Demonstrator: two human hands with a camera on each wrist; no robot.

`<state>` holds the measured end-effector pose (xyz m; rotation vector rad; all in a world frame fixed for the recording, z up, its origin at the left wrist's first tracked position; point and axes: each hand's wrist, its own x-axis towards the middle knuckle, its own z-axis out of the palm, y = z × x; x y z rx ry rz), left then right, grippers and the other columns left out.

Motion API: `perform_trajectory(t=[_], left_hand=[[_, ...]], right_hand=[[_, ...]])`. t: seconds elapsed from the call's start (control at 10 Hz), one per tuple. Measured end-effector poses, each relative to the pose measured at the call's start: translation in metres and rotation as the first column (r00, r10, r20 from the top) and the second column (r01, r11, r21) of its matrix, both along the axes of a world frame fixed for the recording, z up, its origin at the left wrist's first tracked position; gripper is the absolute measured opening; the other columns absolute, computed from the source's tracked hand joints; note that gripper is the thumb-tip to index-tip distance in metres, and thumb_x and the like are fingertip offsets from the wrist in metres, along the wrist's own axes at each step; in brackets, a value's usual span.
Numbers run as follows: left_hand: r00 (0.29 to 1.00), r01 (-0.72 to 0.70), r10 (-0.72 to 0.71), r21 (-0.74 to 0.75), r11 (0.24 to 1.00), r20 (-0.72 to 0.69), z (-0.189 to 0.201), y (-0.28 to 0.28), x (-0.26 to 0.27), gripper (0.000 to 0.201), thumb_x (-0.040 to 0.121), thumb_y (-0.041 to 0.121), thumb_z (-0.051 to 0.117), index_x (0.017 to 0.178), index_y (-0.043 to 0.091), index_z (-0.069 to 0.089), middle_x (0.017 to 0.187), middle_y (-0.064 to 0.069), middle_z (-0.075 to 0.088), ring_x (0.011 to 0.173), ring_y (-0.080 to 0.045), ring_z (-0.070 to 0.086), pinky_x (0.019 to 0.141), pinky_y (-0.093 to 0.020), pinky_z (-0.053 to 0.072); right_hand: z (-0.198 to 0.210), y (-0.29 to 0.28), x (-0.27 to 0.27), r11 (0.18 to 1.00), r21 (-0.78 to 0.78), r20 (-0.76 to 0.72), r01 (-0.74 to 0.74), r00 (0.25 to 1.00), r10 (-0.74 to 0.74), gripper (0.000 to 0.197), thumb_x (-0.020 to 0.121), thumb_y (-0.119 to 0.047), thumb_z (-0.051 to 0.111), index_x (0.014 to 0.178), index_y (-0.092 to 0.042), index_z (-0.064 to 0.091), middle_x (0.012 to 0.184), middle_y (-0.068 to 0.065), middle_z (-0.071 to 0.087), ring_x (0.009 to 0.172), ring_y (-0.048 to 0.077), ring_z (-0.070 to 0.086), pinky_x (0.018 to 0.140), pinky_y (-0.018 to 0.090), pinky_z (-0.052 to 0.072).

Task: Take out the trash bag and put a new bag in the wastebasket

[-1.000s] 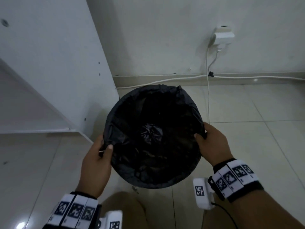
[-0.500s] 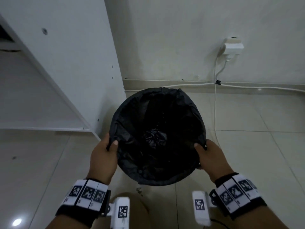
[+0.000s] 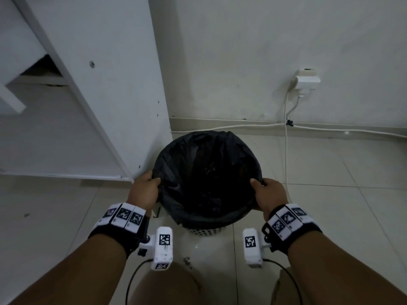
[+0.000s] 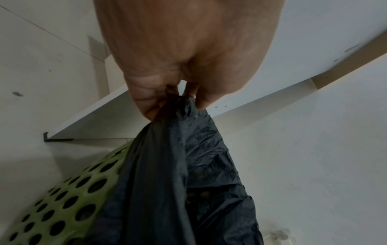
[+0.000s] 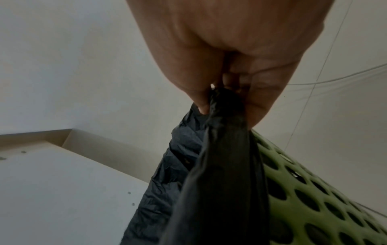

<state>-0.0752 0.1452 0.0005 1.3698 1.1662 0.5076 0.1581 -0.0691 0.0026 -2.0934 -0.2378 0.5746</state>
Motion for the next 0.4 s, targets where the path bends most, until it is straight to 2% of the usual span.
perform_trajectory(t=[0.1, 0.2, 0.3, 0.4], left_hand=[[0.999, 0.003, -0.003, 0.004, 1.000, 0.054, 0.015, -0.021, -0.004, 0.029, 0.088, 0.013, 0.056, 0.096, 0.031, 0.077, 0.105, -0.008, 0.077, 0.103, -0.032, 0.070, 0.096, -0.050, 0.056], [0.995, 0.036, -0.038, 0.031, 0.999, 0.090, 0.019, -0.041, -0.013, 0.028, 0.096, 0.011, 0.056, 0.107, 0.031, 0.073, 0.111, -0.002, 0.076, 0.105, -0.022, 0.070, 0.098, -0.042, 0.054], [0.997, 0.064, -0.068, 0.137, 0.988, 0.022, 0.015, -0.049, -0.019, 0.035, 0.082, 0.037, 0.062, 0.115, 0.033, 0.072, 0.112, 0.005, 0.076, 0.107, -0.019, 0.070, 0.100, -0.050, 0.053], [0.993, 0.091, -0.069, 0.241, 0.966, -0.098, 0.019, -0.049, -0.011, 0.030, 0.085, 0.034, 0.061, 0.112, 0.026, 0.072, 0.105, 0.003, 0.076, 0.098, -0.017, 0.070, 0.089, -0.041, 0.056]], right_hand=[[0.003, -0.005, -0.003, 1.000, 0.017, -0.061, -0.011, 0.998, 0.012, 0.044, 0.085, -0.049, 0.061, 0.087, -0.007, 0.072, 0.085, 0.014, 0.073, 0.080, 0.035, 0.070, 0.073, 0.053, 0.061], [0.012, -0.012, -0.006, 0.994, 0.110, -0.212, 0.000, 0.977, 0.023, 0.048, 0.094, -0.046, 0.057, 0.098, -0.001, 0.070, 0.093, 0.016, 0.071, 0.084, 0.035, 0.071, 0.070, 0.048, 0.063], [0.015, -0.018, -0.003, 0.998, 0.046, -0.123, -0.036, 0.992, 0.042, 0.058, 0.094, -0.051, 0.052, 0.086, 0.004, 0.069, 0.083, 0.021, 0.071, 0.077, 0.039, 0.069, 0.070, 0.051, 0.062], [0.016, -0.021, 0.004, 0.998, -0.040, 0.068, -0.041, 0.997, 0.043, 0.046, 0.093, -0.045, 0.055, 0.076, -0.004, 0.068, 0.076, 0.014, 0.068, 0.078, 0.034, 0.065, 0.078, 0.046, 0.056]])
